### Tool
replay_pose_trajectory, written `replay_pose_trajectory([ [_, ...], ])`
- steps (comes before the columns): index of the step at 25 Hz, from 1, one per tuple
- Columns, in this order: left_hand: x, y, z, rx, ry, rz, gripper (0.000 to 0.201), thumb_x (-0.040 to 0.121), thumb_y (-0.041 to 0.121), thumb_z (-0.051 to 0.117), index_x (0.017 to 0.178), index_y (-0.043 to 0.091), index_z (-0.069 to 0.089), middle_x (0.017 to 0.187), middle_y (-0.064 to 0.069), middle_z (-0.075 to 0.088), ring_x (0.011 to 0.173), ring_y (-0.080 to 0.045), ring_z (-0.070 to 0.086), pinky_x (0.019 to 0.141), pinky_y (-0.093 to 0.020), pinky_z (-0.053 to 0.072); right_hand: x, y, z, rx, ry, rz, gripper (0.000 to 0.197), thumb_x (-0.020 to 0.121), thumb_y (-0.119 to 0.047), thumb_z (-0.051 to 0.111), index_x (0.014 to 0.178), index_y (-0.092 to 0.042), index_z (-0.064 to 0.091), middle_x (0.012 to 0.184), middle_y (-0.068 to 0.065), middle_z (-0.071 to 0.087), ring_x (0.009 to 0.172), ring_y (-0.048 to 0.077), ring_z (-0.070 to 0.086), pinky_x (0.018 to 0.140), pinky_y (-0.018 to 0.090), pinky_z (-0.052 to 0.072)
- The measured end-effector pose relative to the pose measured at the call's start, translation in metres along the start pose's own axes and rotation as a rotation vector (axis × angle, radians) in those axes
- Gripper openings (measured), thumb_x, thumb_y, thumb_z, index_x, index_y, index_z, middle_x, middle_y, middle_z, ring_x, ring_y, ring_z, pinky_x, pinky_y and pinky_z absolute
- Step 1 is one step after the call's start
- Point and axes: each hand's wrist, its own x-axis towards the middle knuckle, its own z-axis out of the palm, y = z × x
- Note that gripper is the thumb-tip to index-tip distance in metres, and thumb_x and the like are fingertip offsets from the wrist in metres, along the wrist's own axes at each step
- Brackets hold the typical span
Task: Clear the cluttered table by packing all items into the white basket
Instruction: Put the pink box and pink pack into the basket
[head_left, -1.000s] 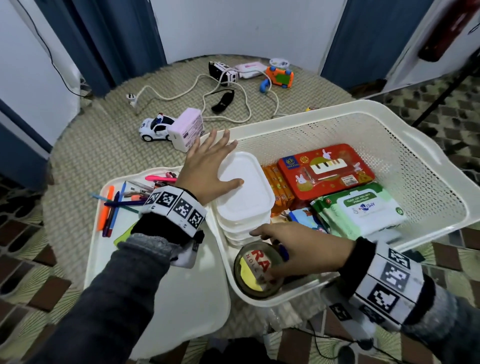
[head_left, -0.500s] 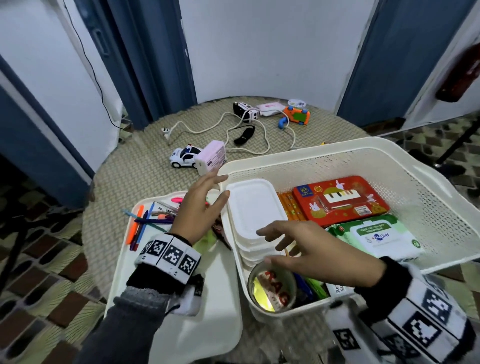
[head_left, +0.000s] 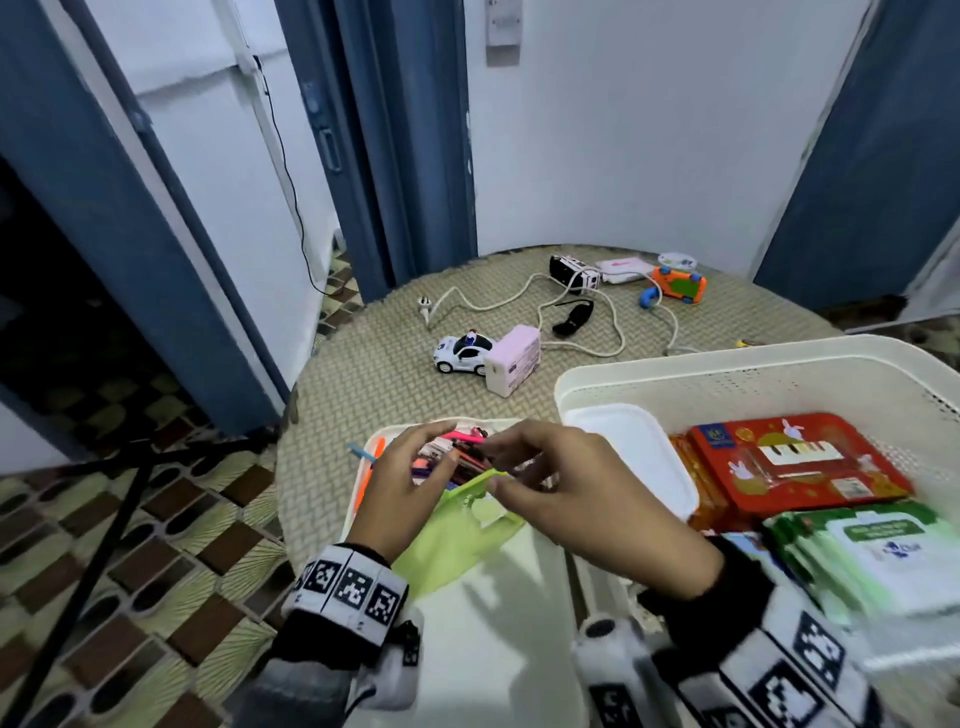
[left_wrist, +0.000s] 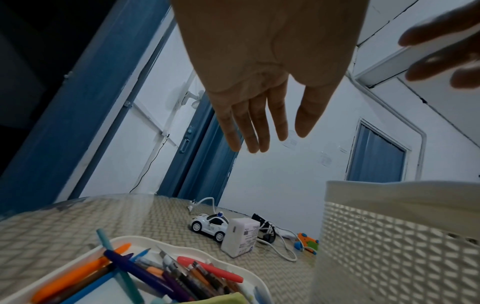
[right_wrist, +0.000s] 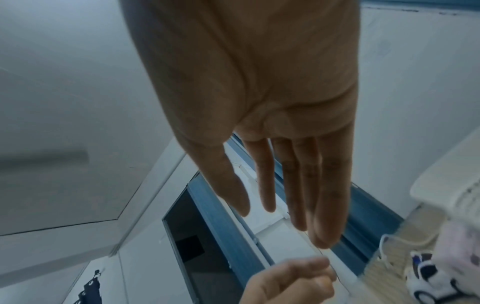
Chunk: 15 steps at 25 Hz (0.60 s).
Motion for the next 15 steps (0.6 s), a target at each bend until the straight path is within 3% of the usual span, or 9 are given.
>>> replay_pose_trajectory([
  [3, 0.009, -0.022, -0.025, 0.014, -0.006, -0.004, 0.024, 0.089, 0.017, 0.063, 0.113, 0.020, 0.063, 0.114, 0.008, 0.064, 0.111, -0.006, 0.057, 0.099, -0.029, 0.043, 0.024, 0.008, 0.041, 0.015, 0.018, 0.057, 0.023, 0.085, -0.012, 0.065, 0.107, -0.014, 0.066, 0.077, -0.019, 0.058, 0.061, -0.009, 0.055, 0.062, 0.007, 0.041],
  [5, 0.018, -0.038, -0.047, -0.017, -0.036, -0.011, 0.025, 0.091, 0.011, 0.062, 0.113, 0.023, 0.062, 0.115, 0.006, 0.065, 0.112, -0.005, 0.057, 0.097, -0.022, 0.043, 0.046, 0.017, 0.067, 0.024, 0.080, 0.124, 0.023, 0.085, -0.010, 0.064, 0.108, -0.013, 0.066, 0.078, -0.018, 0.058, 0.061, -0.015, 0.053, 0.061, 0.005, 0.039],
  [7, 0.028, -0.051, -0.068, -0.051, -0.065, 0.007, 0.026, 0.090, 0.013, 0.062, 0.110, 0.030, 0.060, 0.113, 0.009, 0.065, 0.106, 0.006, 0.057, 0.089, -0.010, 0.041, 0.067, 0.027, 0.091, 0.044, 0.154, 0.182, 0.027, 0.084, -0.007, 0.065, 0.111, -0.009, 0.065, 0.079, -0.014, 0.059, 0.060, -0.013, 0.054, 0.061, 0.005, 0.039],
  [9, 0.038, -0.065, -0.084, -0.043, -0.105, 0.009, 0.026, 0.088, 0.017, 0.062, 0.111, 0.029, 0.059, 0.113, 0.012, 0.063, 0.102, 0.014, 0.054, 0.085, -0.004, 0.039, 0.084, 0.036, 0.114, 0.041, 0.208, 0.223, 0.031, 0.083, -0.005, 0.065, 0.114, -0.006, 0.064, 0.086, -0.005, 0.066, 0.067, -0.005, 0.057, 0.065, 0.005, 0.040],
  [12, 0.050, -0.084, -0.098, -0.046, -0.141, -0.026, 0.029, 0.090, 0.010, 0.061, 0.116, 0.023, 0.060, 0.116, 0.009, 0.064, 0.107, 0.007, 0.055, 0.088, -0.007, 0.039, 0.100, 0.050, 0.134, 0.066, 0.282, 0.268, 0.033, 0.082, -0.003, 0.067, 0.116, -0.005, 0.064, 0.103, 0.005, 0.069, 0.087, 0.010, 0.062, 0.074, 0.005, 0.041],
  [15, 0.062, -0.098, -0.101, -0.101, -0.144, -0.081, 0.025, 0.091, 0.012, 0.061, 0.111, 0.026, 0.061, 0.113, 0.010, 0.064, 0.109, -0.006, 0.057, 0.093, -0.021, 0.042, 0.109, 0.061, 0.145, 0.074, 0.315, 0.337, 0.033, 0.083, -0.004, 0.067, 0.115, -0.005, 0.064, 0.097, -0.002, 0.066, 0.083, 0.007, 0.059, 0.072, 0.006, 0.042],
])
